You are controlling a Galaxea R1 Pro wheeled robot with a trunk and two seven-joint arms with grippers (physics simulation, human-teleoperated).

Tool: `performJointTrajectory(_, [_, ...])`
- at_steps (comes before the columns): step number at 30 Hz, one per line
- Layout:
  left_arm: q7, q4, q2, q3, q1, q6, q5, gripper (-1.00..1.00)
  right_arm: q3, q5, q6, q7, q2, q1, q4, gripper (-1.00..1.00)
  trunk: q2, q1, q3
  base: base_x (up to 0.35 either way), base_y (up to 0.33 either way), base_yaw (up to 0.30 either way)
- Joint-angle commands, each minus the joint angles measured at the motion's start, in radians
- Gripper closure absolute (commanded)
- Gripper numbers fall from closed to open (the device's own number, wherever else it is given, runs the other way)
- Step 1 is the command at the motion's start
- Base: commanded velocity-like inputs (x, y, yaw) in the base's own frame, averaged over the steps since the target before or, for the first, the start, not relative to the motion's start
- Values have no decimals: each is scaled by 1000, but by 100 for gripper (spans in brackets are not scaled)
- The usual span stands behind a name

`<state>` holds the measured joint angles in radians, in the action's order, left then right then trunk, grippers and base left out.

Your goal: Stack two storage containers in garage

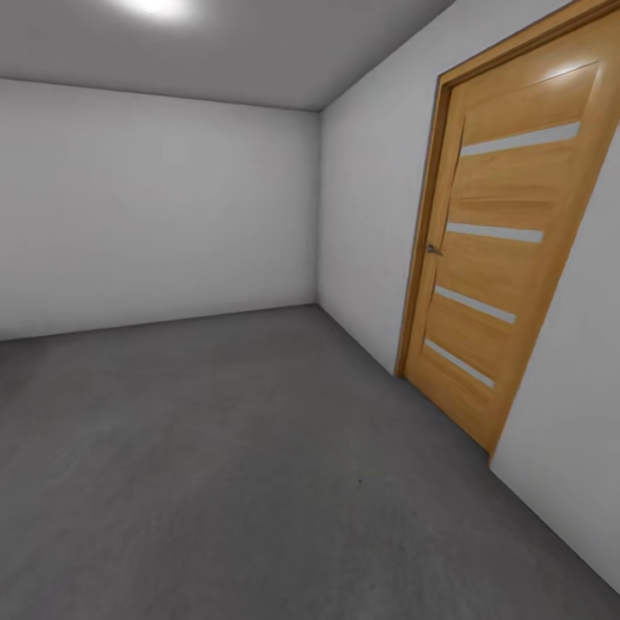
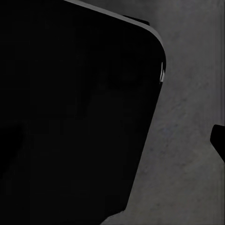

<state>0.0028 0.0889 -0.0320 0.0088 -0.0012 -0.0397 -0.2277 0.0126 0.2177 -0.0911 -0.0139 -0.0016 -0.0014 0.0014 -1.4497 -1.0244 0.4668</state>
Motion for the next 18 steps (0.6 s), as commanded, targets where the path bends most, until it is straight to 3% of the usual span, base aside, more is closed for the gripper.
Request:
performJointTrajectory(1, [0, 0, 0, 0, 0, -3, -5, -100, 1, 6, -2, -1, 0, 0, 0, -100, 0, -1, 1, 324, 0, 0])
performJointTrajectory(18, [0, 0, 0, 0, 0, -5, -5, -100, 0, 9, -11, -1, 0, 0, 0, -100, 0, -1, 1, 324, 0, 0])
